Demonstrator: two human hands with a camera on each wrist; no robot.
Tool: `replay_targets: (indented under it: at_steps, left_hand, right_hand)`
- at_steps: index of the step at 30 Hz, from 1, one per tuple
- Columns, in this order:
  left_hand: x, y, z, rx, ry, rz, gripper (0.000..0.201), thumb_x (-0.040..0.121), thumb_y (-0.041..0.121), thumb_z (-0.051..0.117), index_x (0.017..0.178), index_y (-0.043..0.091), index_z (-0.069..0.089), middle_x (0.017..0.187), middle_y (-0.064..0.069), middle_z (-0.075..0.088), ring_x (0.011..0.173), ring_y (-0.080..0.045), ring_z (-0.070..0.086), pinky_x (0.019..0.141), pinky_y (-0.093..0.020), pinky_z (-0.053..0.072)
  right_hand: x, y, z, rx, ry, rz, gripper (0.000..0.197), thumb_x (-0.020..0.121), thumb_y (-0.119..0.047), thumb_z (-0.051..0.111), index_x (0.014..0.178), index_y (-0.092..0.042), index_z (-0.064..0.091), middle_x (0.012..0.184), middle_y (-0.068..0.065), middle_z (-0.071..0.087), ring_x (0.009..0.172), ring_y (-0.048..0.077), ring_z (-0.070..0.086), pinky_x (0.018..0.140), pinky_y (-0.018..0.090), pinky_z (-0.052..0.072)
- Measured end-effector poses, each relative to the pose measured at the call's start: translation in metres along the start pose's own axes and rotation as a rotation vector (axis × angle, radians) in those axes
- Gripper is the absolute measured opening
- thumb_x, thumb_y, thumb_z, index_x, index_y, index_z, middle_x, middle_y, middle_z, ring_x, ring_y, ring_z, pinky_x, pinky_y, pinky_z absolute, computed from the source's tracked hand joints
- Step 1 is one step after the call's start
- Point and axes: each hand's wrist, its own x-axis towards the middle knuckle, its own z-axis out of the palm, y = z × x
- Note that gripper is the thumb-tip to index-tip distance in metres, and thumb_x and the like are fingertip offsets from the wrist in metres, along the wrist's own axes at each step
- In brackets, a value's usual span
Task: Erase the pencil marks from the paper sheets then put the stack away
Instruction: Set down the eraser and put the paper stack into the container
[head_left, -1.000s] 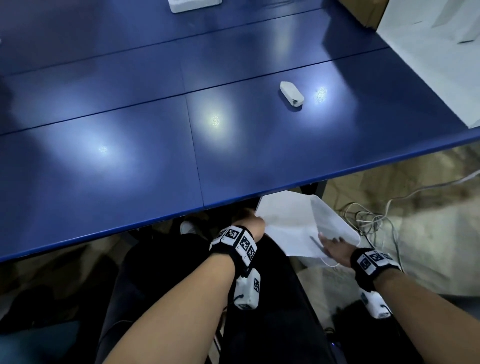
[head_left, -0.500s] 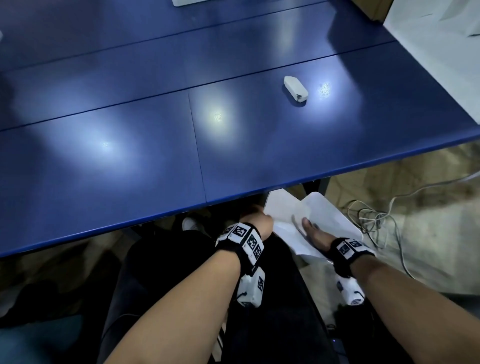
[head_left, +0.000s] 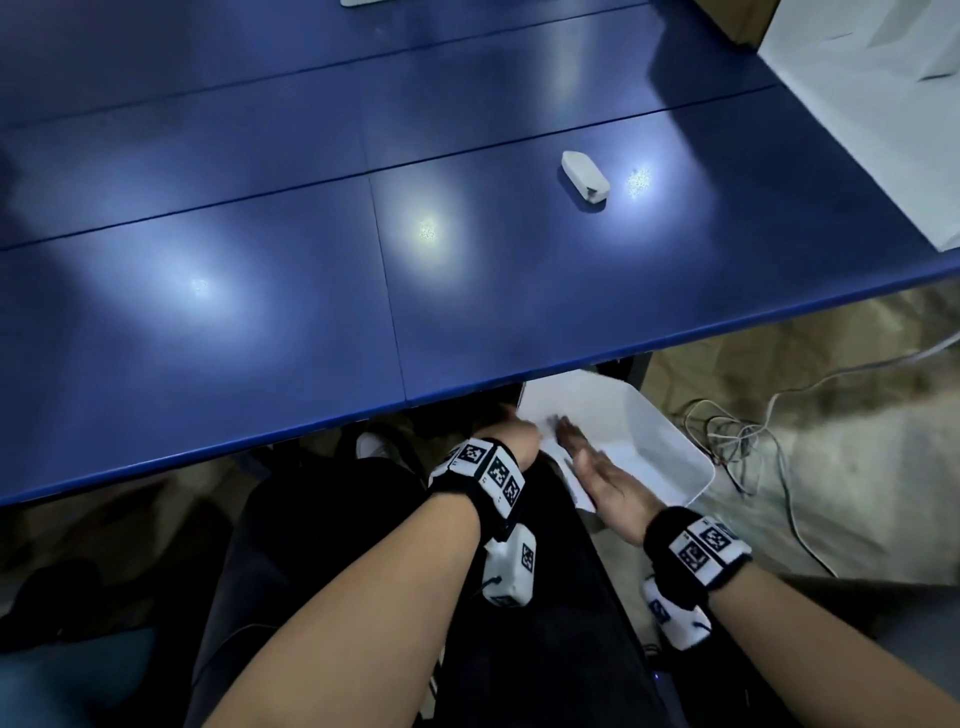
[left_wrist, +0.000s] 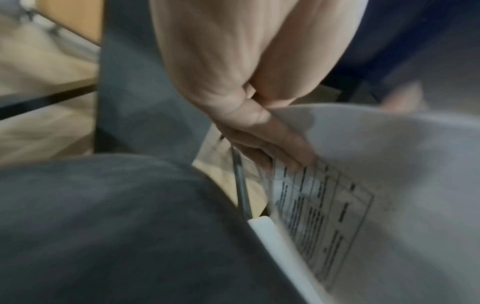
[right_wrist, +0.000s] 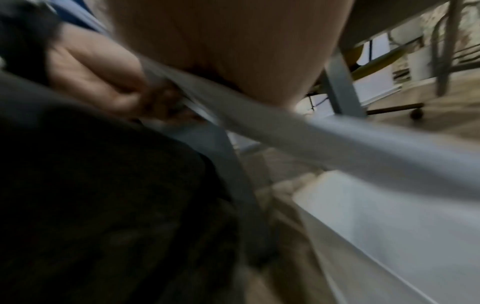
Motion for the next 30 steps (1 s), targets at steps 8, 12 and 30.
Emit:
replay_targets:
  at_steps: [8,12,30]
  left_hand:
    - [-0.009,-0.017,-0.016,0.0,-0.018,-0.002,0.043,0.09,0.032,0.046,0.13,0.016,0.052,0.133,-0.01,0.057,0.117,-0.031,0.056,0.099,-0.034,0.044]
    - [-0.023,-0.024,-0.025,-0.051,0.014,0.028,0.044,0.096,0.034,0.048,0.136,0.015,0.051,0.139,-0.01,0.055,0.123,-0.03,0.054,0.098,-0.029,0.041]
    - [-0.155,-0.105,-0.093,-0.308,0.269,0.319,0.038,0.079,0.04,0.063,0.093,0.006,0.072,0.093,-0.009,0.075,0.087,-0.025,0.071,0.084,-0.041,0.057]
  right_hand:
    - [0.008,0.065,-0.072,-0.419,0.153,0.69,0.058,0.106,-0.041,0.031,0.141,0.001,0.05,0.145,0.025,0.05,0.135,0.042,0.044,0.111,0.048,0.032]
    - [0.004,0.04,-0.102,0.091,0.327,0.646,0.027,0.105,-0.021,0.044,0.123,-0.007,0.057,0.122,0.017,0.06,0.123,0.033,0.053,0.102,0.046,0.039]
    - [-0.077,-0.061,-0.06,0.461,0.689,0.23,0.015,0.087,0.0,0.071,0.094,0.013,0.069,0.073,0.015,0.062,0.066,0.022,0.048,0.064,0.031,0.041]
